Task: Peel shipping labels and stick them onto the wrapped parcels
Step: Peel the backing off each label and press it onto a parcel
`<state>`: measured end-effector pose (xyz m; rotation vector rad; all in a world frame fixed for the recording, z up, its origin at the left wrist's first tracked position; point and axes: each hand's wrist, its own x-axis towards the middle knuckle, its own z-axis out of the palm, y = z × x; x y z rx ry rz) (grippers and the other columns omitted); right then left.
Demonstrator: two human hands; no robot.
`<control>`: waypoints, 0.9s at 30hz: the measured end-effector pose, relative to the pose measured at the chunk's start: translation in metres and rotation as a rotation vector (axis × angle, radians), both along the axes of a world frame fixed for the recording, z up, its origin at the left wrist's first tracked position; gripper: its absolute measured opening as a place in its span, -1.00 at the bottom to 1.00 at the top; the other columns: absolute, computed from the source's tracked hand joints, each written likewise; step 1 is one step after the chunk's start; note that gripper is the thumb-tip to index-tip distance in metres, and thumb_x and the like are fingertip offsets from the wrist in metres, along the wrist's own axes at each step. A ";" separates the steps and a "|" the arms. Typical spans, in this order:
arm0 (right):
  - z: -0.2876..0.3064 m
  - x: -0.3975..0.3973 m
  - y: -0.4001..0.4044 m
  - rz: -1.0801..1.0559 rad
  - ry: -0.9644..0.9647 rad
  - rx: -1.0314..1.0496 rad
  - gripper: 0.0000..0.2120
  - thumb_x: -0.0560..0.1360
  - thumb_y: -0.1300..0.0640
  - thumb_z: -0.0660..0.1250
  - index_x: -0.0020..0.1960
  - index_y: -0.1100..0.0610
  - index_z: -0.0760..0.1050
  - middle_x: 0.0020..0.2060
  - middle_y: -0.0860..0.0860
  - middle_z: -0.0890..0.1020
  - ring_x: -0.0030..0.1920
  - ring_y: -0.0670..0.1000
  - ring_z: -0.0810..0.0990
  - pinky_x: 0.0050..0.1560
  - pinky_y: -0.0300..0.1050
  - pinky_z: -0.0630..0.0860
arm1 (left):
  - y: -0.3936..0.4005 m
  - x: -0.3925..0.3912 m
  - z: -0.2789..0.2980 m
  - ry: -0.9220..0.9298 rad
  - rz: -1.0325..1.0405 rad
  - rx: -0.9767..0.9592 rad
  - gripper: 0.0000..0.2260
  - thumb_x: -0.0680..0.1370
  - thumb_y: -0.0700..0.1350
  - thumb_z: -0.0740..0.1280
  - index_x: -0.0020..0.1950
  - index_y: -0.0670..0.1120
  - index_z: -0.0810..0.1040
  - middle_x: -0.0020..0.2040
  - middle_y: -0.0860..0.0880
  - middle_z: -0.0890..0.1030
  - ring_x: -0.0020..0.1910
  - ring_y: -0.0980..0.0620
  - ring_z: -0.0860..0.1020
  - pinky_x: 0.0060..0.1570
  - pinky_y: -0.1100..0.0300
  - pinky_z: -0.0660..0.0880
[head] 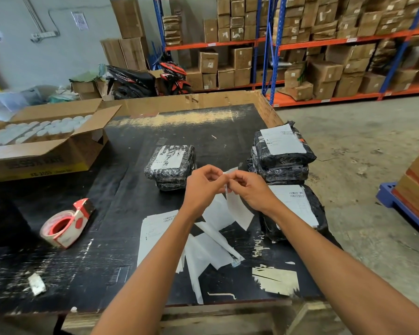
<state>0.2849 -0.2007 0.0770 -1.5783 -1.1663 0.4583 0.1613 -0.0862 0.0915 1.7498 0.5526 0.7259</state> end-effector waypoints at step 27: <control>-0.011 0.008 0.021 -0.371 0.464 0.049 -0.86 0.63 0.17 0.33 -0.08 0.13 0.43 -0.11 0.09 0.64 -0.07 0.05 0.64 -0.04 -0.04 0.64 | 0.008 0.003 0.006 -0.291 0.126 -0.730 -0.94 0.55 -0.31 0.36 -0.03 -0.28 0.62 -0.18 -0.19 0.74 -0.17 -0.12 0.74 -0.19 0.13 0.66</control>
